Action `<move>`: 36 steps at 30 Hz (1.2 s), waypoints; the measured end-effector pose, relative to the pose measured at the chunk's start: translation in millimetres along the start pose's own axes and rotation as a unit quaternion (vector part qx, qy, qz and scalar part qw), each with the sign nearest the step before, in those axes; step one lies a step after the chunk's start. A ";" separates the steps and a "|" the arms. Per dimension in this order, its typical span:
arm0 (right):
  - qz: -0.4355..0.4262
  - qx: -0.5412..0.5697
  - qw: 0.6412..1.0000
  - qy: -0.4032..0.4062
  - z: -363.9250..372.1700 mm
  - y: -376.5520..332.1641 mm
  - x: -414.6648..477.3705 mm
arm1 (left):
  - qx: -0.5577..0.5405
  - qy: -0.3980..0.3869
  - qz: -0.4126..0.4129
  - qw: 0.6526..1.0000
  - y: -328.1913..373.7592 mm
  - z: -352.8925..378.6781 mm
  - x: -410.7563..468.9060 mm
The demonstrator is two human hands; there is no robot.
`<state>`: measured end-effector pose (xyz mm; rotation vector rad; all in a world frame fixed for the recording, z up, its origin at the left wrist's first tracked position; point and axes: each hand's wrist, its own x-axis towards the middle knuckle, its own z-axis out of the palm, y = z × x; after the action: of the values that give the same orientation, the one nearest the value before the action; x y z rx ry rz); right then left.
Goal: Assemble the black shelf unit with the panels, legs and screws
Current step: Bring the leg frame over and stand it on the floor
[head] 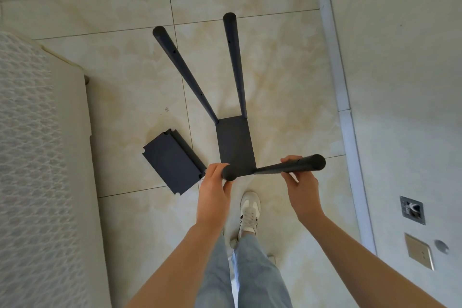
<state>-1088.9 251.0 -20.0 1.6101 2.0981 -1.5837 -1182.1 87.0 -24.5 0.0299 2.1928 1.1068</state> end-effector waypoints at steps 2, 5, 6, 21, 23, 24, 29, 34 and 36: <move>0.001 0.013 1.000 0.002 -2.6 10.0 -2.9 | -0.014 0.016 -0.010 1.000 -3.3 7.4 -4.0; 0.002 0.027 1.000 0.003 -6.4 22.6 -6.4 | -0.023 0.035 -0.007 0.999 -7.8 17.0 -10.3; 0.001 0.032 0.999 0.001 -6.8 26.0 -6.8 | -0.024 0.041 -0.003 0.999 -10.0 18.6 -12.1; -0.043 -0.004 0.998 -0.036 17.9 48.8 17.6 | 0.006 0.061 0.051 0.997 -70.0 27.7 -9.5; -0.051 -0.008 0.998 -0.040 17.9 51.0 20.6 | 0.005 0.065 0.057 0.996 -68.7 28.7 -4.8; -0.053 -0.006 0.998 -0.041 17.9 51.7 20.8 | 0.010 0.063 0.062 0.996 -68.4 29.2 -2.9; -0.056 0.000 0.998 -0.041 15.4 58.0 17.4 | 0.029 0.054 0.039 0.997 -71.8 36.1 -1.1; -0.041 -0.008 0.998 -0.046 14.1 56.3 15.3 | -0.008 0.059 -0.004 0.998 -70.3 40.6 -8.0; -0.024 -0.007 0.998 -0.053 11.4 53.9 13.4 | -0.023 0.052 -0.012 0.998 -65.5 39.0 -11.8</move>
<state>-1060.7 247.9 -69.1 1.4488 2.1033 -1.6266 -1133.1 69.1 -81.4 -0.0754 2.2534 1.1677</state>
